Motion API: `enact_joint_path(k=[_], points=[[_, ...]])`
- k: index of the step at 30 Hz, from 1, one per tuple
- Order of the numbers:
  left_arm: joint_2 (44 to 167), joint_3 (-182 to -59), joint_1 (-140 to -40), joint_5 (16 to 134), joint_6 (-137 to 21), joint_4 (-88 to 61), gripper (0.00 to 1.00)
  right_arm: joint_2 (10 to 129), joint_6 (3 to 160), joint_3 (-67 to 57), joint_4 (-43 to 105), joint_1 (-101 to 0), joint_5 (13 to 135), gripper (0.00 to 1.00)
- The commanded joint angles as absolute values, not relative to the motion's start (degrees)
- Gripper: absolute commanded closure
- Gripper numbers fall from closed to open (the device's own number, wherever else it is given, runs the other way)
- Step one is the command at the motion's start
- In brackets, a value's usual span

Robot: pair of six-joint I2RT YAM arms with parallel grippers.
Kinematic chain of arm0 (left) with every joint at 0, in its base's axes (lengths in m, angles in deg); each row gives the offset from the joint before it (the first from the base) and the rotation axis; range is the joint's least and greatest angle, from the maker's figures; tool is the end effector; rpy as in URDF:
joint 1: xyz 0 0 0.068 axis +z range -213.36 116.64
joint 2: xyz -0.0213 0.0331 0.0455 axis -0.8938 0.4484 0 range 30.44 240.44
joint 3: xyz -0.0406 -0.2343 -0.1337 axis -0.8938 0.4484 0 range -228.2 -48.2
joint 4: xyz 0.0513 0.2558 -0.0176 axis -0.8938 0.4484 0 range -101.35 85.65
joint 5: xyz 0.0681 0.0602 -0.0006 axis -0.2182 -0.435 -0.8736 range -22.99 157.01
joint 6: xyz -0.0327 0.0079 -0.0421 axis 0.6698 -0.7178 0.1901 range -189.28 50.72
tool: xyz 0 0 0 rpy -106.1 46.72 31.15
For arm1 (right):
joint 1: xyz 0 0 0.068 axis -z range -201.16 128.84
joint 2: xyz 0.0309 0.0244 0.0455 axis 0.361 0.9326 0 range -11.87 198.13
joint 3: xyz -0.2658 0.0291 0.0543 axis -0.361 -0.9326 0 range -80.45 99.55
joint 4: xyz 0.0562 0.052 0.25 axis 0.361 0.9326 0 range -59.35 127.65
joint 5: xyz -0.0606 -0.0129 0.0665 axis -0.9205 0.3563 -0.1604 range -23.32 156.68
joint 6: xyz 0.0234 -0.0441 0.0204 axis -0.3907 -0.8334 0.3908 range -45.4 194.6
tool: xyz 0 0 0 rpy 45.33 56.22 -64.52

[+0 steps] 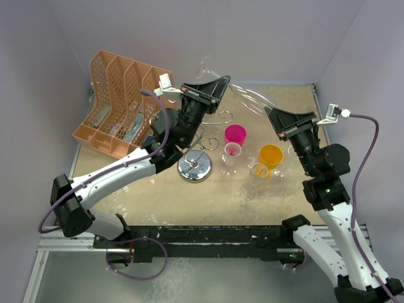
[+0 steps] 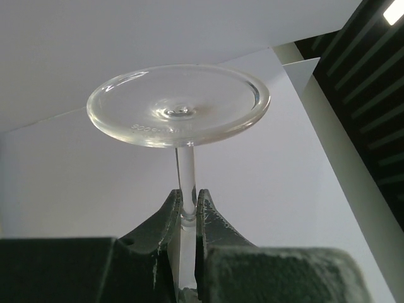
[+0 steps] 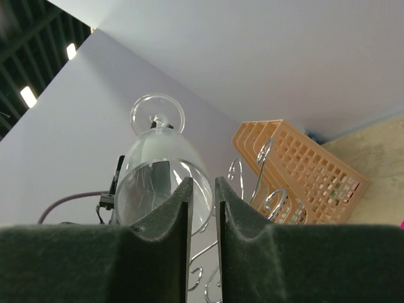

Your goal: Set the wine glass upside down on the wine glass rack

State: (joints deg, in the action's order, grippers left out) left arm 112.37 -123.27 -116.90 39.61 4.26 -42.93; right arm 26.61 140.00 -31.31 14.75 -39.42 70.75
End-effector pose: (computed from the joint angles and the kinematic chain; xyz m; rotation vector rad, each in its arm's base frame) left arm 0.2090 -0.2551 0.4493 -0.7015 1.1753 -1.6489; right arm 0.1330 0.0465 0.4310 0.4192 1.1346 1.3353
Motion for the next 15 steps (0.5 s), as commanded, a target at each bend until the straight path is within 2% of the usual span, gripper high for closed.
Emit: enact_joint_path(k=[1, 4, 6, 15], points=[[108.66, -127.98, -115.97, 37.93, -3.5, -40.52, 1.0, 25.79, 137.97, -28.96, 14.31, -39.44, 72.27, 0.71], [107.69, -130.98, -114.1, 39.31, -6.84, -34.62, 1.0, 26.33, 136.39, -29.01, 16.66, -39.4, 71.92, 0.55], [106.87, -132.96, -112.01, 40.37, -9.11, -30.35, 1.0, 26.64, 135.25, -28.99, 18.0, -39.44, 71.86, 0.5], [104.3, -143.22, -105.81, 40.5, -30.69, -12.26, 1.0, 29.63, 130.62, -25.37, 17.67, -39.44, 73.2, 0.46]])
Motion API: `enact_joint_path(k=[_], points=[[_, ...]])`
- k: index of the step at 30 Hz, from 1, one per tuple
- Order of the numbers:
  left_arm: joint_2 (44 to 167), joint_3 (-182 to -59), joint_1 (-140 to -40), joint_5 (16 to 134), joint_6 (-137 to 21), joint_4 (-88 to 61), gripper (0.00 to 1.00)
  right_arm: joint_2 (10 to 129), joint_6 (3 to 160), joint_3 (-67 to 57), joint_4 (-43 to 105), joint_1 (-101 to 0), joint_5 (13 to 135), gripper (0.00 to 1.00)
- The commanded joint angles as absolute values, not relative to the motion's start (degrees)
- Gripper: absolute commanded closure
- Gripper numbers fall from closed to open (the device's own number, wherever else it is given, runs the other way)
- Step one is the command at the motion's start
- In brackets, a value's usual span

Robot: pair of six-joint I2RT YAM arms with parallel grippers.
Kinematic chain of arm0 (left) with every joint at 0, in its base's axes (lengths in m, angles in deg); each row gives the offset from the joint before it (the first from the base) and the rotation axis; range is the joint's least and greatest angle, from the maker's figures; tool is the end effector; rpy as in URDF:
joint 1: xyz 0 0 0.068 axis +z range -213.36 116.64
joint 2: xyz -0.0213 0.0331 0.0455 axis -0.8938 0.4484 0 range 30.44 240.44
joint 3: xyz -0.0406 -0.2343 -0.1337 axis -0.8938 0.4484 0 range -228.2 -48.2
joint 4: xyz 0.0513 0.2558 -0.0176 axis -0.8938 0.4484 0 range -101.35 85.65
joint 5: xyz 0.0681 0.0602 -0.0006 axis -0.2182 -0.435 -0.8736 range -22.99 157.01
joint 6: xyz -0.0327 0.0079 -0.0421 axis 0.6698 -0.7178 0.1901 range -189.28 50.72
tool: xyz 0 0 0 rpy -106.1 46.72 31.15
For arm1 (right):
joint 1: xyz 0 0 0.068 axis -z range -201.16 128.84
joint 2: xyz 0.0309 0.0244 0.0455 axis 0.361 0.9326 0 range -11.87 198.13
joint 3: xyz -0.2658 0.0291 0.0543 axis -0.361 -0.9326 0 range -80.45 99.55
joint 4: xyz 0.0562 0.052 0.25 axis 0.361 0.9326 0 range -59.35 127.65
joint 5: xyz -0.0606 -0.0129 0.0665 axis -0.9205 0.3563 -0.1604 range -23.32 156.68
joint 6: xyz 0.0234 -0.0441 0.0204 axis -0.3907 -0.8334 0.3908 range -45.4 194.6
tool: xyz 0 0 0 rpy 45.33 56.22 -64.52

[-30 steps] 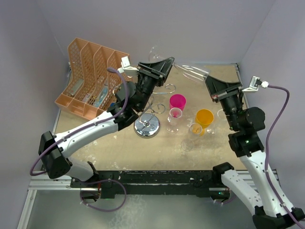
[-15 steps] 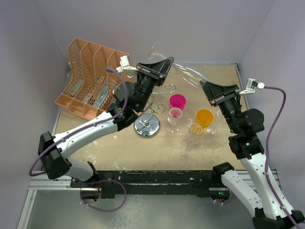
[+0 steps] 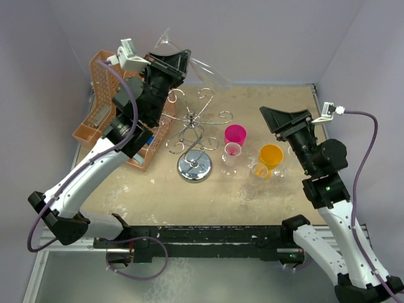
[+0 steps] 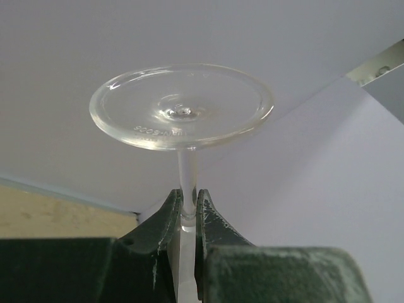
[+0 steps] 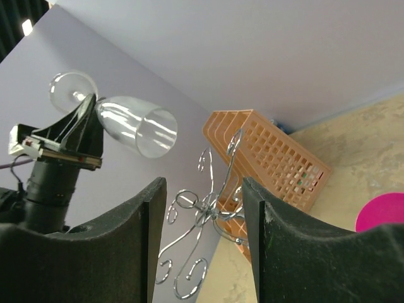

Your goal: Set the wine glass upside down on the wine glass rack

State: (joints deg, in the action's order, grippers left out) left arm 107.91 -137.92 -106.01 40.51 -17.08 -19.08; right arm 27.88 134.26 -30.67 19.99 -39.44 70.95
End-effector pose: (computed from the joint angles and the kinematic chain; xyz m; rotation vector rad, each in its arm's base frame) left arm 0.2234 -0.1840 0.5180 -0.5335 1.2358 -1.1380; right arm 0.1418 0.0496 0.4227 0.3948 1.2442 1.2240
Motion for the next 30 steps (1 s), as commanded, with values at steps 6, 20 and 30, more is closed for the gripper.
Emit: enact_joint_path(k=[6, 20, 30], points=[[99.78, -145.85, -105.72, 35.72, -44.18, -5.04, 1.0, 38.26, 127.33, -18.92, 15.75, -39.44, 78.8, 0.45], [88.03, -139.42, -105.72, 20.83, -70.5, 2.67, 1.0, 59.9, 125.15, 1.9, 12.55, -51.84, 78.89, 0.42], [81.74, -126.54, -105.76, 26.43, -79.08, -3.56, 1.0, 66.94, 131.27, 10.34, 11.21, -63.52, 77.93, 0.43]])
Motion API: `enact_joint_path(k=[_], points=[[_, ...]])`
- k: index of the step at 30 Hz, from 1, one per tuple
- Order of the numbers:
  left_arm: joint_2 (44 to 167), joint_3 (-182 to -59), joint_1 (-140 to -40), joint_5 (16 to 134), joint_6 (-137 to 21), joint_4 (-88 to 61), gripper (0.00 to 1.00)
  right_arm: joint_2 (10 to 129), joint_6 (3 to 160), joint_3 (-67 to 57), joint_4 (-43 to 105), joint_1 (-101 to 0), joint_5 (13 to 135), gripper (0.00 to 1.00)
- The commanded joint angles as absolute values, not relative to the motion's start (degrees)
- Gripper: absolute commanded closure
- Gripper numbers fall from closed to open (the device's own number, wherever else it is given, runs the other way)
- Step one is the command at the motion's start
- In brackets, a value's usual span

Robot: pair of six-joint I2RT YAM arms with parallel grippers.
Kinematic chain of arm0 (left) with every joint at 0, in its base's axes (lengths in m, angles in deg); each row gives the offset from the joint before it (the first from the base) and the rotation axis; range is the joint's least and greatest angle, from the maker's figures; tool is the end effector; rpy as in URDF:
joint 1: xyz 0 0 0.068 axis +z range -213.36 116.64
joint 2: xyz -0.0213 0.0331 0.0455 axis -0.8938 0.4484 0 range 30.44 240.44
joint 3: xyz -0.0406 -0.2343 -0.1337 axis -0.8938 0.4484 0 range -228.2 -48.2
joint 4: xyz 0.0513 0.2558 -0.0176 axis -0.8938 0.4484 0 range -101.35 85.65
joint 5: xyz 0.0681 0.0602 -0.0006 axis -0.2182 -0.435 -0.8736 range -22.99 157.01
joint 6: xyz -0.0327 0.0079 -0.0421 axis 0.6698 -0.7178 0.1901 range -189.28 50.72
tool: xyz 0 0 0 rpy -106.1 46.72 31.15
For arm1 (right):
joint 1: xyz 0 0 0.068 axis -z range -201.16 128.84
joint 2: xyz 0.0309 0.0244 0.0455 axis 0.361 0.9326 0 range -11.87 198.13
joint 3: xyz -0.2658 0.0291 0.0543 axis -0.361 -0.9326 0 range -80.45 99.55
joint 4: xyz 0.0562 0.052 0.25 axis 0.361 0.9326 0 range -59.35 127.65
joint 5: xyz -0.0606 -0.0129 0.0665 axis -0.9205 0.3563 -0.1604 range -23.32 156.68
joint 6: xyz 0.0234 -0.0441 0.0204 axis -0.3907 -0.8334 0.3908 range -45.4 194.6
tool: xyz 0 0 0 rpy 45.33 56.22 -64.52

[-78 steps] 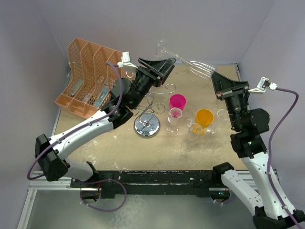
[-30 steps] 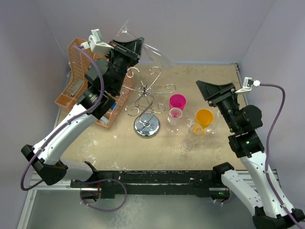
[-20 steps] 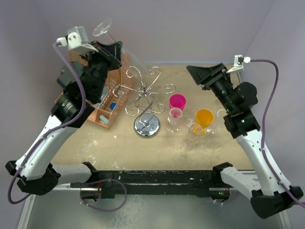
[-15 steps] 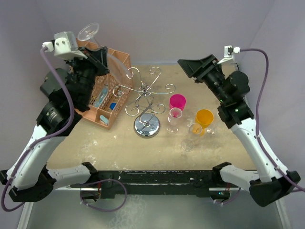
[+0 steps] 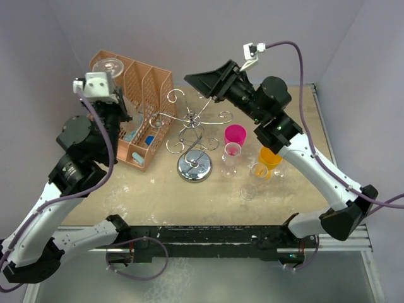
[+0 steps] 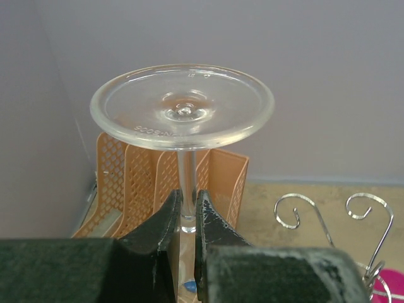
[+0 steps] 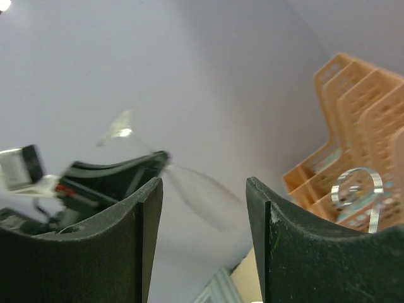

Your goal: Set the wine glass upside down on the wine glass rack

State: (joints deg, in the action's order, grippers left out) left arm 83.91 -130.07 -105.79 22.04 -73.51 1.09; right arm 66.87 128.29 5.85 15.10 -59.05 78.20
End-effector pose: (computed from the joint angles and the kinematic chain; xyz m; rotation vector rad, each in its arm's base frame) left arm 0.1242 -0.0793 0.5223 -0.1301 1.3692 -0.0517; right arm 0.2352 0.1920 0.5069 -0.0180 1.3188 1.5070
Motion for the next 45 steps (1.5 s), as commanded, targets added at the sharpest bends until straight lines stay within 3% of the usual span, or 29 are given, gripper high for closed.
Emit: enact_joint_path(k=[1, 13, 23, 31, 36, 40, 43, 45], points=[[81.1, -125.75, -105.78, 27.28, -79.38, -3.36, 1.0, 66.97, 131.93, 10.42, 11.04, -64.84, 77.32, 0.43], [72.22, -118.22, -105.79, 41.33, -85.01, -2.05, 1.0, 69.88, 137.8, 12.15, 9.78, -73.93, 75.99, 0.44], [72.22, -116.09, -105.77, 43.91, -87.42, -1.21, 1.0, 75.48, 140.33, 17.16, 10.13, -75.55, 78.4, 0.44], [73.72, -116.55, -105.74, 45.33, -89.28, 0.6, 1.0, 78.87, 143.28, 20.36, 12.89, -75.69, 77.0, 0.51], [73.88, -116.51, -105.81, 45.41, -90.24, 1.72, 1.0, 79.88, 145.6, 20.91, 13.52, -75.68, 75.65, 0.65], [73.26, -116.39, -105.78, 44.68, -90.65, 0.99, 1.0, 79.51, 147.08, 19.59, 12.62, -75.69, 74.99, 0.86], [73.31, -117.18, -105.75, 44.66, -90.15, 1.72, 0.9, 79.12, 148.27, 18.43, 8.95, -75.68, 75.79, 0.98], [73.23, -117.67, -105.77, 44.18, -89.41, 2.11, 0.81, 79.33, 148.43, 18.86, 8.02, -75.73, 75.99, 1.0]])
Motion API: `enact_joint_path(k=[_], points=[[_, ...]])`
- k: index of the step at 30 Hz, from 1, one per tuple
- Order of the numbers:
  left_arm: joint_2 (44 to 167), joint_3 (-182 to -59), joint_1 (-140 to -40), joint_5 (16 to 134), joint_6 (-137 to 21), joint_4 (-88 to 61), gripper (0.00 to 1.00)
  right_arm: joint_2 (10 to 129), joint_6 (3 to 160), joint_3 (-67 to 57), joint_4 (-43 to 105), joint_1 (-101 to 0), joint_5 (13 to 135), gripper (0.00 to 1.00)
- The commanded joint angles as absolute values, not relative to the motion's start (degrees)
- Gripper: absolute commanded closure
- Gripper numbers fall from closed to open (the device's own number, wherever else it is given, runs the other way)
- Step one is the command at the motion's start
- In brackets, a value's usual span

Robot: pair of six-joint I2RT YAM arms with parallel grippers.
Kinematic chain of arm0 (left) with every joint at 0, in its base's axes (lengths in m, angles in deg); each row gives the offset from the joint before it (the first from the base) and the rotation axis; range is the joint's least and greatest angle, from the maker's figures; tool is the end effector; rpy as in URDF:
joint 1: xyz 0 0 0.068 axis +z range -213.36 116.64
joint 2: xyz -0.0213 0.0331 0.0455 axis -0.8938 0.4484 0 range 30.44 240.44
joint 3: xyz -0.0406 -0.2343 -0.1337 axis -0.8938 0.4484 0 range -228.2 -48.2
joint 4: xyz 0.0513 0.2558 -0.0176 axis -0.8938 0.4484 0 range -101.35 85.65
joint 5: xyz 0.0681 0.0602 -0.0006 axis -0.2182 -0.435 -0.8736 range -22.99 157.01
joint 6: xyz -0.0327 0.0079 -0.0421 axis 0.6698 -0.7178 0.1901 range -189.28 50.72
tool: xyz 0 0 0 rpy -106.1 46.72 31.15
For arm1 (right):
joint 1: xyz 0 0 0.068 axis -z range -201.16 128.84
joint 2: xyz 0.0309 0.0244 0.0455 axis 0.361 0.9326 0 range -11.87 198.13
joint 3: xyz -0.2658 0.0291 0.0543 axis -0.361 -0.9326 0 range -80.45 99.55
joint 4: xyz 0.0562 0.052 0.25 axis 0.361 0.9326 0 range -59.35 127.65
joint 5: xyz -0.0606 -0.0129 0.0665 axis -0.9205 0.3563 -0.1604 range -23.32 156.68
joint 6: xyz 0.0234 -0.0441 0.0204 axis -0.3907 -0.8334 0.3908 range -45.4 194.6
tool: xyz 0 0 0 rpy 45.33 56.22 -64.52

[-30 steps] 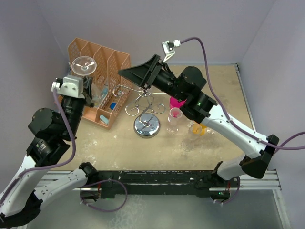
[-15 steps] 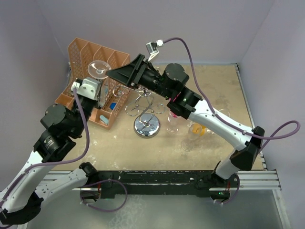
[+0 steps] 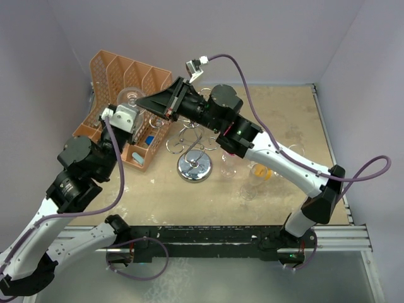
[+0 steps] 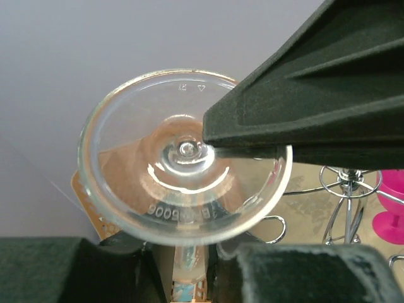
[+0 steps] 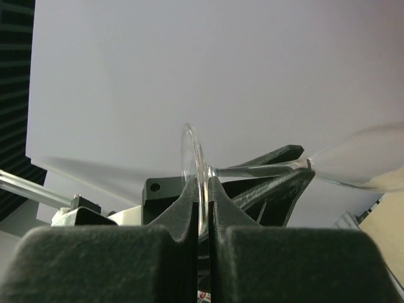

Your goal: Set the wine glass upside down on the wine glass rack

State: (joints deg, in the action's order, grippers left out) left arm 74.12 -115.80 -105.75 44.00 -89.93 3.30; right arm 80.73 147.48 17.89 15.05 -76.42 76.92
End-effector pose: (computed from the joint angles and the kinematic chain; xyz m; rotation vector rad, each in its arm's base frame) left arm 0.1085 -0.0800 0.4673 0.4408 1.3522 -0.0305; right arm 0.2064 0.3087 0.5011 0.0348 1.4926 2.0078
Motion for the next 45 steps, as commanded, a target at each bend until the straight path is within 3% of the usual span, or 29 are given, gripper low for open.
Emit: enact_joint_path(k=[1, 5, 9, 19, 25, 45], points=[[73.1, -117.9, -105.75, 43.82, -89.03, 2.24, 0.76, 79.5, 148.57, 19.25, 7.76, -75.72, 76.03, 1.0], [71.78, -118.2, -105.68, 40.9, -87.25, 2.3, 0.54, 80.68, 149.26, 21.37, 7.97, -75.66, 75.88, 1.0], [69.43, -118.26, -105.72, 38.85, -83.01, 3.94, 0.48, 82.29, 149.01, 23.92, 8.46, -75.65, 75.64, 1.0], [63.7, -123.19, -105.79, 37.72, -52.93, 7.01, 0.48, 89.14, 146.8, 31.15, 12.55, -72.39, 74.1, 1.0], [62.2, -122.35, -105.81, 38.49, -42.66, 6.75, 0.48, 89.75, 144.14, 31.85, 16.71, -71.26, 70.26, 1.0], [63.53, -117.96, -105.8, 37.56, -35.27, 7.75, 0.49, 79.08, 147.49, 17.65, 24.35, -69.77, 64.13, 1.0]])
